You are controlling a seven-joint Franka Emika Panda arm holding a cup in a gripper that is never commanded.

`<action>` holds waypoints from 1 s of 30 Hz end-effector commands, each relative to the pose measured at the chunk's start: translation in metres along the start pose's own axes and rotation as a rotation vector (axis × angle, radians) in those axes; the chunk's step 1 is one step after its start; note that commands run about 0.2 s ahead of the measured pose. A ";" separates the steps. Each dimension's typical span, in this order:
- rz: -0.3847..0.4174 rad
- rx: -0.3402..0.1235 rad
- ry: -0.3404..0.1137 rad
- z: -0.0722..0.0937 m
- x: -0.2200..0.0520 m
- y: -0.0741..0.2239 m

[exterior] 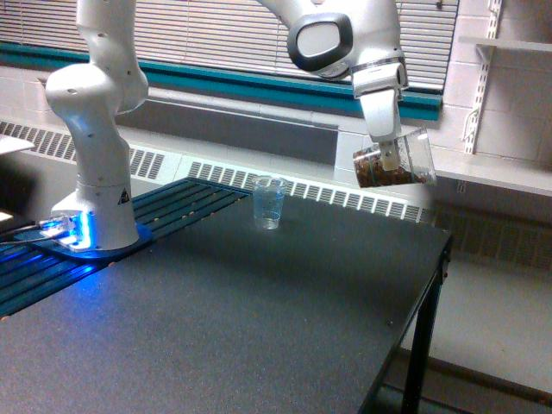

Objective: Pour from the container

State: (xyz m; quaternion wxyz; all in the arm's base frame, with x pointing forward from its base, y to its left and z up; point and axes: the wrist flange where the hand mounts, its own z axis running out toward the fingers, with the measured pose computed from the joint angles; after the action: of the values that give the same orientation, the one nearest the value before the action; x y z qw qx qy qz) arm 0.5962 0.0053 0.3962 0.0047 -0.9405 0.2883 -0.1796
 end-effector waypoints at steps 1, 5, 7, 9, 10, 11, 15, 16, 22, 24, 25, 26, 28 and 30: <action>-0.011 -0.021 -0.015 0.011 -0.007 0.000; -0.013 -0.019 -0.006 0.010 -0.009 -0.003; -0.018 -0.022 -0.003 0.010 -0.011 -0.003; -0.023 -0.023 -0.002 0.011 -0.013 -0.005; -0.024 -0.022 0.001 0.011 -0.014 -0.006; -0.026 -0.022 0.003 0.011 -0.015 -0.007; -0.043 -0.025 0.012 0.011 -0.023 -0.011; -0.049 -0.028 0.013 0.011 -0.026 -0.012; -0.088 -0.036 0.035 0.012 -0.052 -0.019; -0.104 -0.038 0.044 0.011 -0.063 -0.021; -0.111 -0.037 0.049 0.011 -0.070 -0.023; -0.116 -0.038 0.052 0.010 -0.075 -0.024; -0.129 -0.039 0.062 0.009 -0.087 -0.026; -0.135 -0.040 0.072 0.006 -0.099 -0.027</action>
State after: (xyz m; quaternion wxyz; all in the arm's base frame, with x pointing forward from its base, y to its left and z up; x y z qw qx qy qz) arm 0.5547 0.0521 0.3555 -0.0489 -0.9571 0.2142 -0.1887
